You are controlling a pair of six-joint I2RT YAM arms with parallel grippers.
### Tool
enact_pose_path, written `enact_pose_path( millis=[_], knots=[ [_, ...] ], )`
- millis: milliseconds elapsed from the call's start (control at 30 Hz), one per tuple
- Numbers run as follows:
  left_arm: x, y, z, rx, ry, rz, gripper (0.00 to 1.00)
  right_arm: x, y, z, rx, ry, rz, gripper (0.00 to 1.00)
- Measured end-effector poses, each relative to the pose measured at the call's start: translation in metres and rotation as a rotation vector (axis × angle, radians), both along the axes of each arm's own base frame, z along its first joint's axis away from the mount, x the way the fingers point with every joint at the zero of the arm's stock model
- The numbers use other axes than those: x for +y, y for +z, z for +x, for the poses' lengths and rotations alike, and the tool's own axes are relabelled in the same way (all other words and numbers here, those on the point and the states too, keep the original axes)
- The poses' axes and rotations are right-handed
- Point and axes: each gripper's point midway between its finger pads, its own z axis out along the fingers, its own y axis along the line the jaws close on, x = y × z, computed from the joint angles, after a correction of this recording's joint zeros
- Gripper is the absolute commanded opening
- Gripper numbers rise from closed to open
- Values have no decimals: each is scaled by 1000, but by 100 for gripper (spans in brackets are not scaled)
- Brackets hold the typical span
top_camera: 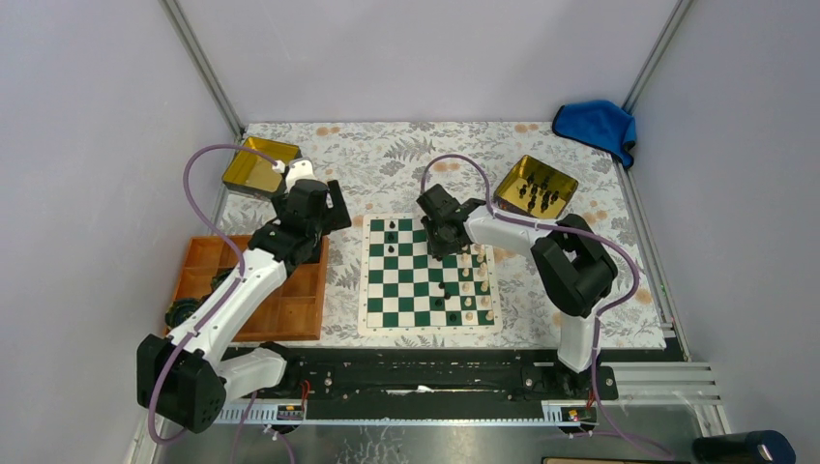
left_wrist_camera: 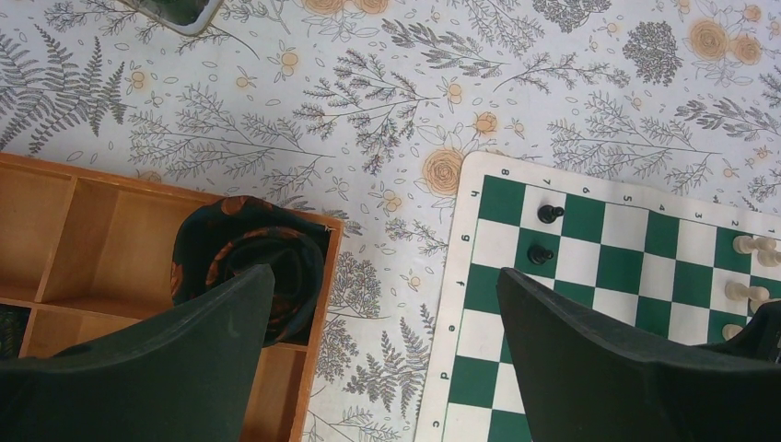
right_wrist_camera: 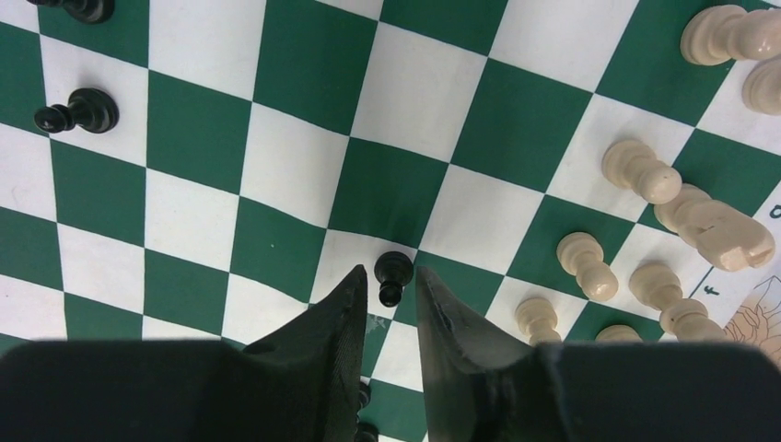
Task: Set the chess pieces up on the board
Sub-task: Move the chess piece to the chessboard.
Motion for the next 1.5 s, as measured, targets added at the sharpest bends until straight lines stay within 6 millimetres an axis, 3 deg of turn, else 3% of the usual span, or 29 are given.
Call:
enact_pose_path(
  millis=[167,500,667,933,1267,1500],
  knots=[
    [0,-2,0,6,1,2,99,0,0,2,-1,1,0,14],
    [0,-3,1,7,3,-2,99,0,2,4,-1,7,-5,6],
    [0,1,0,-3,4,-5,99,6,18,12,-22,20,4,5],
    [5,24,-5,-74,15,-21,99,33,44,31,-65,53,30,5],
    [9,37,-11,-110,21,-26,99,87,33,15,-23,168,-9,5],
    [11,42,-15,-127,18,-26,99,109,28,6,-7,212,-25,5]
  ],
)
